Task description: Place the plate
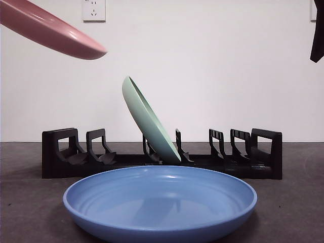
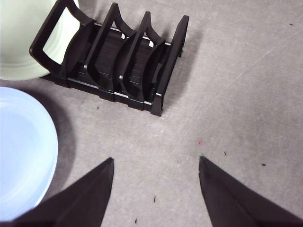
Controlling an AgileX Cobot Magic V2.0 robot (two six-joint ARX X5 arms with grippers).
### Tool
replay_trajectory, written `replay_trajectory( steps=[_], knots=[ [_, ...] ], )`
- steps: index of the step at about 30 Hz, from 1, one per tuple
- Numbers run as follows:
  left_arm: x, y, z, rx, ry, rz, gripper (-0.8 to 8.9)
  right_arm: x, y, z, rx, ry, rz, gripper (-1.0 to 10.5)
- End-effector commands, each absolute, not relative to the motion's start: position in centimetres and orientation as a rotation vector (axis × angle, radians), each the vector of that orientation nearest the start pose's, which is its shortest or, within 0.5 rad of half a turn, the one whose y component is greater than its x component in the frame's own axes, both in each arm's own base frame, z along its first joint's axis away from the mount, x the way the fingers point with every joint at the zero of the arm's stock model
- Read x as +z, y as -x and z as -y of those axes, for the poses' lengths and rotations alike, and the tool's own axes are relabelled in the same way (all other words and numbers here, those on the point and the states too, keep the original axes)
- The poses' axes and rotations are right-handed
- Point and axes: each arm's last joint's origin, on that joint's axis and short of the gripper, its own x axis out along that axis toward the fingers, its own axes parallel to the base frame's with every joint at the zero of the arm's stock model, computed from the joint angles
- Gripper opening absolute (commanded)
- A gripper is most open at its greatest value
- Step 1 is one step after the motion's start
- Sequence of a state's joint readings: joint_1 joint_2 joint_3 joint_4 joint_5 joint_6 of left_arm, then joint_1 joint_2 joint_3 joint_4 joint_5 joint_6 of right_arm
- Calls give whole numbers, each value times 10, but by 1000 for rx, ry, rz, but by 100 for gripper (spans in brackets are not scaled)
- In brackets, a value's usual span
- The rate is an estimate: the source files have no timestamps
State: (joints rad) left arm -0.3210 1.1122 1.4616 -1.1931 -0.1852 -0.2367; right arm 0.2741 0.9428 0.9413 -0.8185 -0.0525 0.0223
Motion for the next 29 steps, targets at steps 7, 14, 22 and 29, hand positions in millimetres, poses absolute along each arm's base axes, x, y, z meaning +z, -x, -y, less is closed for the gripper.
replay_trajectory(
  steps=[7, 14, 22, 29],
  knots=[
    [335, -112, 41, -201, 290, -849, 7, 309, -171, -50, 306, 76, -800, 277],
    [283, -107, 45, -265, 401, -939, 7, 309, -171, -50, 306, 76, -800, 277],
    [232, -128, 68, -305, 469, -1032, 7, 309, -171, -51, 308, 77, -801, 277],
    [213, -151, 97, -347, 458, -1043, 7, 309, -170, -51, 309, 77, -802, 277]
  ],
)
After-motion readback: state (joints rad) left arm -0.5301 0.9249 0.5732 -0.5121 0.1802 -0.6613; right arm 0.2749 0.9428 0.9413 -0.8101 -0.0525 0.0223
